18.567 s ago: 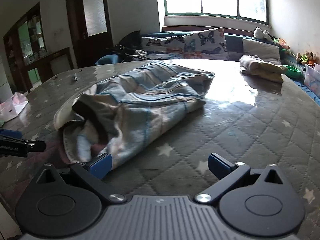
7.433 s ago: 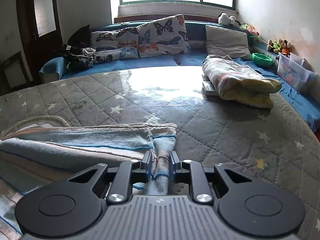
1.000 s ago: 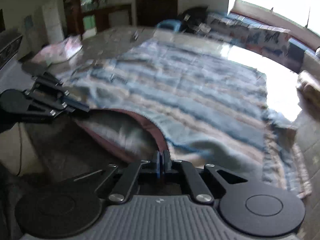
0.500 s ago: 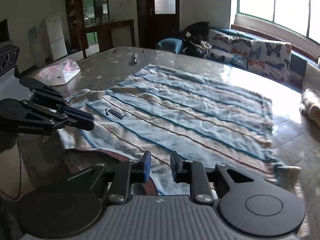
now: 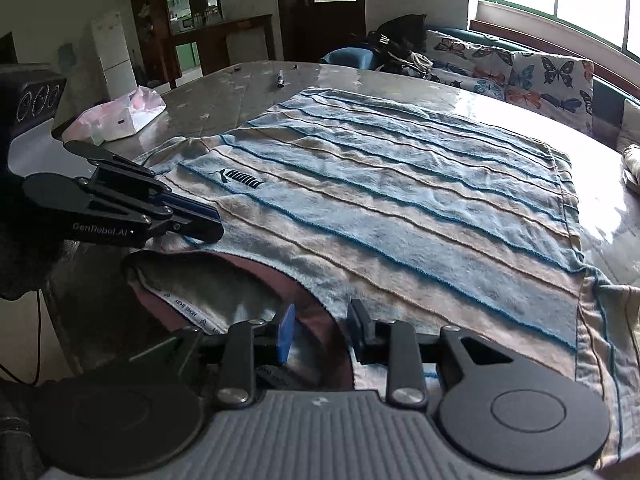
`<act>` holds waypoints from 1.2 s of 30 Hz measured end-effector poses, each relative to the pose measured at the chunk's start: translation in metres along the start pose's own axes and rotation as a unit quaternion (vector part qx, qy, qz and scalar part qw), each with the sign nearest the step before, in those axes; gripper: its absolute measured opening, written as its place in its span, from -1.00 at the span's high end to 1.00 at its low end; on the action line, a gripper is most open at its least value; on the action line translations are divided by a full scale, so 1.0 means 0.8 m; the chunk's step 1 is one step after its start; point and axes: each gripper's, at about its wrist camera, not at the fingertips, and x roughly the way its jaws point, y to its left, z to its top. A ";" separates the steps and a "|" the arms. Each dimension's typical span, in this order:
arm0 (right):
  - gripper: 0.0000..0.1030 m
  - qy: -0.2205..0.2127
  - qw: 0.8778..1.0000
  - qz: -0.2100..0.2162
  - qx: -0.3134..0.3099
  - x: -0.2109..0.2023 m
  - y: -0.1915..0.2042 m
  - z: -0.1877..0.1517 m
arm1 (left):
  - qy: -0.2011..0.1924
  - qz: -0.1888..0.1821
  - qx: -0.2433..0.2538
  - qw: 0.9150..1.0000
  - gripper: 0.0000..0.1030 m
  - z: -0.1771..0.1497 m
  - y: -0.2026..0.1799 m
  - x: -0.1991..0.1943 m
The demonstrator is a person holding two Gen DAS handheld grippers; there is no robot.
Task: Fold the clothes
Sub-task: 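Pull the hem flat across the table with both grippers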
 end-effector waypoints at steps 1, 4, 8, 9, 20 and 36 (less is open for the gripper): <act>0.33 0.001 1.000 0.002 0.001 -0.002 0.001 -0.001 | 0.000 -0.001 0.002 1.000 0.71 -0.001 -0.001 -0.001; 0.33 0.003 1.000 0.001 0.002 -0.007 0.000 -0.005 | 0.001 -0.004 0.009 1.000 0.68 -0.004 -0.003 -0.004; 0.33 0.002 1.000 0.003 0.012 -0.010 -0.004 -0.007 | -0.002 0.012 0.013 1.000 0.62 0.001 0.001 -0.009; 0.33 0.002 1.000 0.003 0.011 -0.010 -0.003 -0.006 | -0.006 0.018 0.009 1.000 0.56 0.003 0.005 -0.010; 0.28 0.001 1.000 0.003 0.018 -0.008 -0.003 -0.006 | -0.035 0.125 -0.107 0.986 0.43 0.026 0.110 -0.004; 0.20 -0.002 1.000 0.008 0.011 -0.007 -0.001 -0.001 | -0.039 0.232 -0.225 0.945 0.03 -0.040 0.163 -0.095</act>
